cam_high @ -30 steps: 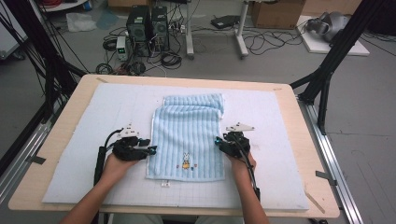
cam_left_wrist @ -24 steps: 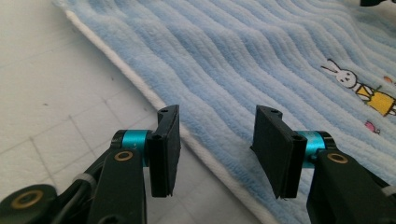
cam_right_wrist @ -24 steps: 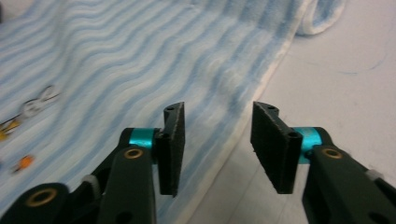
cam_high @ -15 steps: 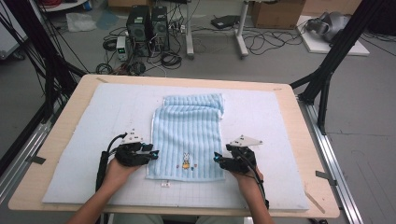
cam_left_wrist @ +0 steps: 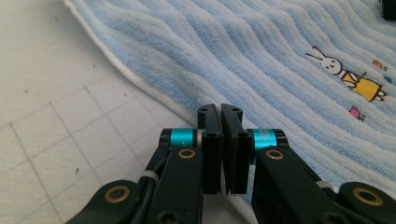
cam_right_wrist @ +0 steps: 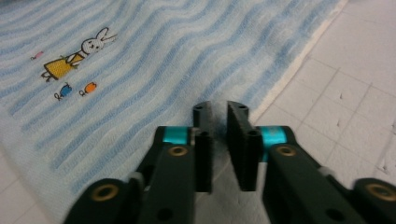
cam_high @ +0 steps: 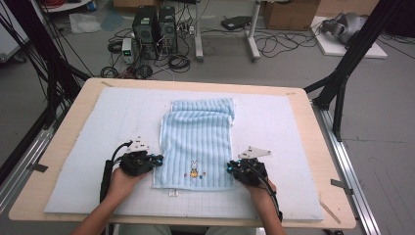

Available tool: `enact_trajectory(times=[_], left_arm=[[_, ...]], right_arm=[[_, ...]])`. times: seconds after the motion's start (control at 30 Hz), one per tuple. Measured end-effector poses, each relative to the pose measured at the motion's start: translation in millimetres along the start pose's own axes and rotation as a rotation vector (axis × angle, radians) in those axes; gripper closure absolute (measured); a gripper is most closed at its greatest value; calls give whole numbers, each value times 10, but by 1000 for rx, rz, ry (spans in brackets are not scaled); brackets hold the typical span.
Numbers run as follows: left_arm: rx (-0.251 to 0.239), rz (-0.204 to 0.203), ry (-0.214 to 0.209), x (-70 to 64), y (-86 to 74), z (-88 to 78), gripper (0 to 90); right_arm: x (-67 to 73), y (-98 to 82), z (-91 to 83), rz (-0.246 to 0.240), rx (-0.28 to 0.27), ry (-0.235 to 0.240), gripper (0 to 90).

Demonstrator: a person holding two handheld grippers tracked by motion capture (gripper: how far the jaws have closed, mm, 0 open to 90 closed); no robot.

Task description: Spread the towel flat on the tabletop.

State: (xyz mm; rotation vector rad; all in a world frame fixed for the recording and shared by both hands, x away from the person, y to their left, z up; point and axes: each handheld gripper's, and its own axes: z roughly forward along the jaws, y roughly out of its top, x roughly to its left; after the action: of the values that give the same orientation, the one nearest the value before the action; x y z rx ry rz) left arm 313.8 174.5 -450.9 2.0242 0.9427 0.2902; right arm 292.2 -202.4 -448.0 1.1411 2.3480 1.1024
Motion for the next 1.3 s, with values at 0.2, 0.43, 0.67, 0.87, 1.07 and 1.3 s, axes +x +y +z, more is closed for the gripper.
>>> enact_trajectory(times=[0.2, 0.43, 0.67, 0.87, 1.07, 1.3], left_arm=[[-10, -24, -35, 5, -45, -71, 865], [-20, -33, -88, -58, -127, -260, 866], [17, -24, -164, -171, -256, -430, 867], [-38, -45, -115, -125, -263, -432, 603], [-153, -77, -31, 33, -144, -386, 460], [-142, -131, -45, 144, 16, -181, 439]], right_arm=[[72, -8, -37, -25, 17, 20, 869], [195, -77, -222, -23, -17, 52, 869], [441, -247, -476, -53, -18, 70, 869], [452, -257, -554, -25, -71, 28, 730], [326, -155, -423, 6, -98, -37, 533], [179, 58, -150, 35, -81, -113, 315]])
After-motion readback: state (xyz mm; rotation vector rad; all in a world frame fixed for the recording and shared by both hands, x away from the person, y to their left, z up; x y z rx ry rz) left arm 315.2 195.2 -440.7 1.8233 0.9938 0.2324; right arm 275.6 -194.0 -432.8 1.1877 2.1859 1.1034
